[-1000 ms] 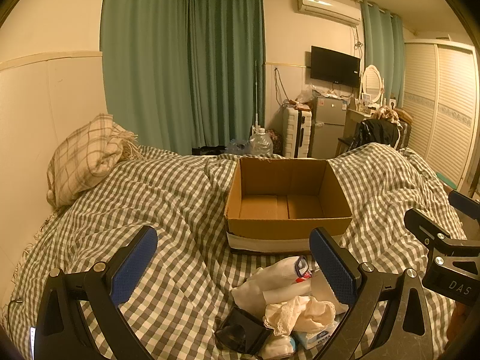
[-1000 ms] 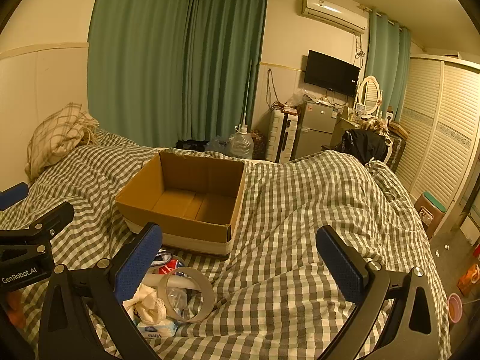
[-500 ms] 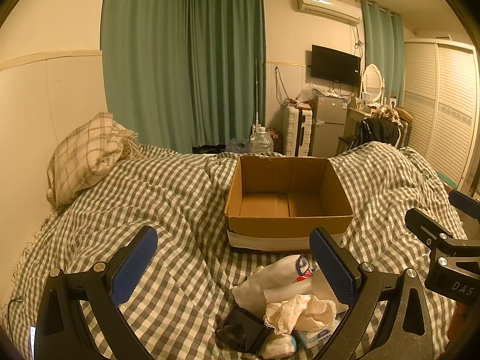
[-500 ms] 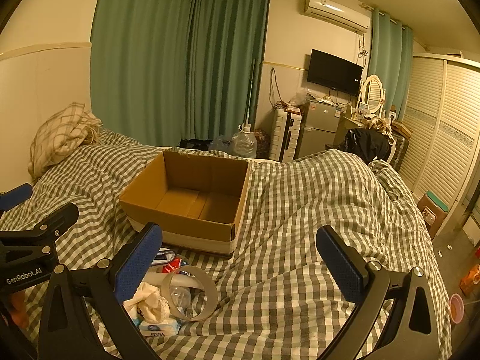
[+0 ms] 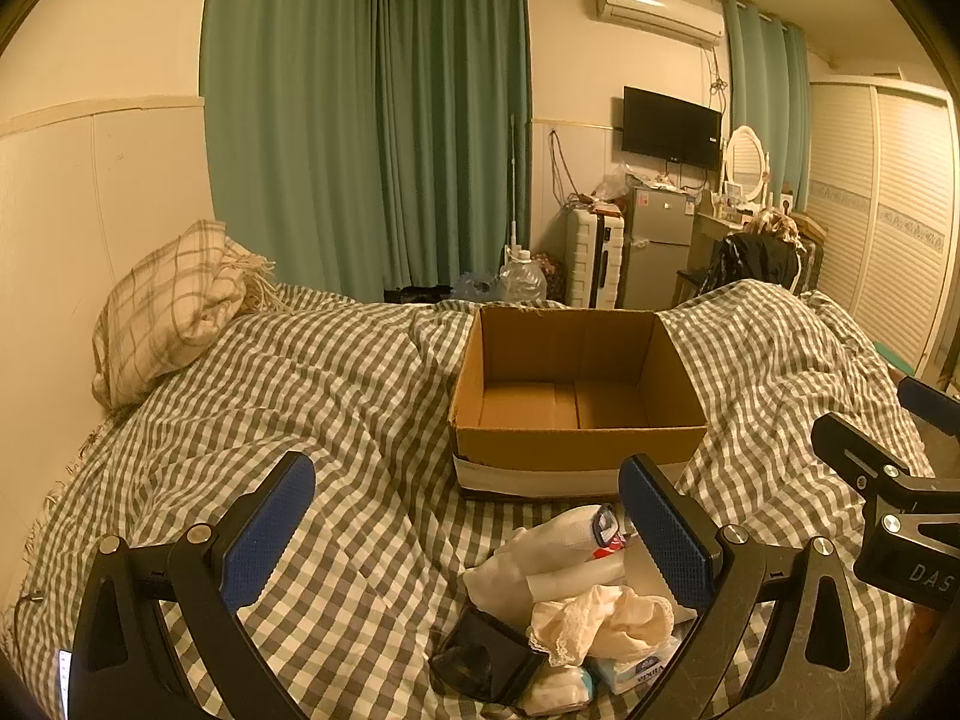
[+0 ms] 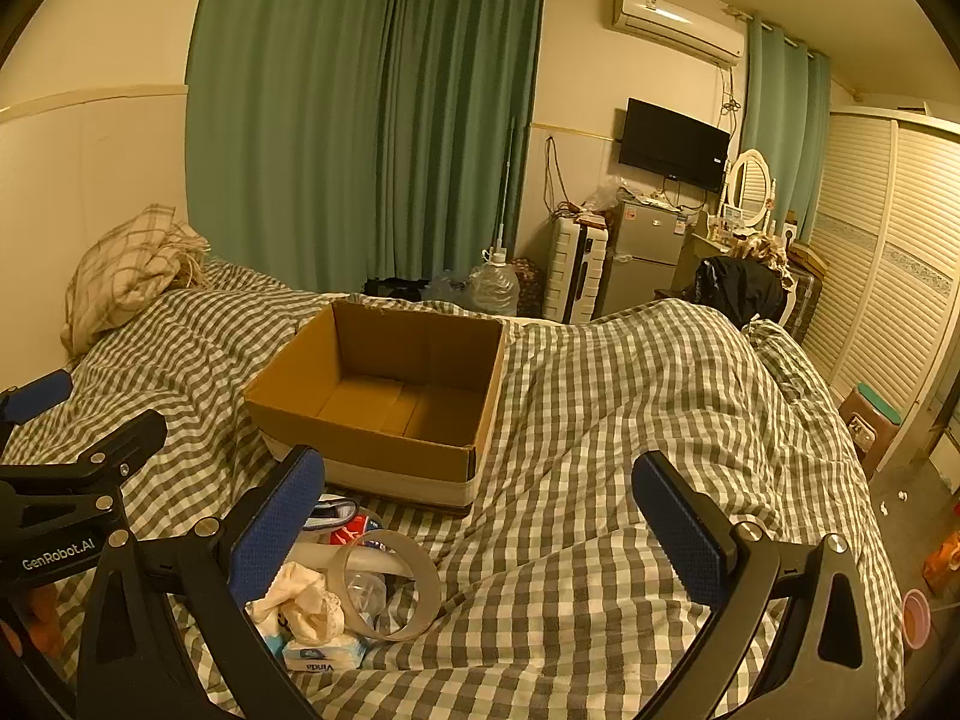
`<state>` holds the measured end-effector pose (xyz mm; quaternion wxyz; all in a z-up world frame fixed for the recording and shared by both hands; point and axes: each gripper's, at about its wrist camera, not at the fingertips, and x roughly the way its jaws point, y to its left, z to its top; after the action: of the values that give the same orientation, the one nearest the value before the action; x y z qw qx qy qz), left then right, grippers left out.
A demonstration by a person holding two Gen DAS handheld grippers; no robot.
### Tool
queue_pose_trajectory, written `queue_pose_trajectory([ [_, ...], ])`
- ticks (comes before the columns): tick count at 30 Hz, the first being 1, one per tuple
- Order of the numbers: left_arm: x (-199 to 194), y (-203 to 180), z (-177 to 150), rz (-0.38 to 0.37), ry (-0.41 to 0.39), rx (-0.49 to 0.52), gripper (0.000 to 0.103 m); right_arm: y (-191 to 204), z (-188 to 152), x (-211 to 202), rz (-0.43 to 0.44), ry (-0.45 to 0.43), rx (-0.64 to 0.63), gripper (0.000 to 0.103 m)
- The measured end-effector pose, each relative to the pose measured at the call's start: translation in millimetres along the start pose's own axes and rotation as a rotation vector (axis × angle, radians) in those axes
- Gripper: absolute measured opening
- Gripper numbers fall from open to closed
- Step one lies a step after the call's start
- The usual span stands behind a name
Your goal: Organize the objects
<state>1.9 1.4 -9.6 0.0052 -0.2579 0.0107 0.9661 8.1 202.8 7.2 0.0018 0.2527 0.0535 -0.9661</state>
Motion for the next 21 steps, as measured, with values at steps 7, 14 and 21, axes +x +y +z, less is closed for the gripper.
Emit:
queue_pose_trajectory([
  [7,0.2,-0.1,-0.6,-0.001,0.001,0.000,0.103,1.1,-0.2,0.1,0.001,0.002,-0.001,0.103],
  [14,0.2,-3.6,0.6,-0.011,0.005,0.010,0.103,1.1,0.0,0.0,0.002,0.001,-0.001,0.103],
  [21,0.3,-4.5,0.8,-0.011,0.005,0.012,0.103,3.4,0.7,-1.7,0.017,0.001,-0.006,0.103],
])
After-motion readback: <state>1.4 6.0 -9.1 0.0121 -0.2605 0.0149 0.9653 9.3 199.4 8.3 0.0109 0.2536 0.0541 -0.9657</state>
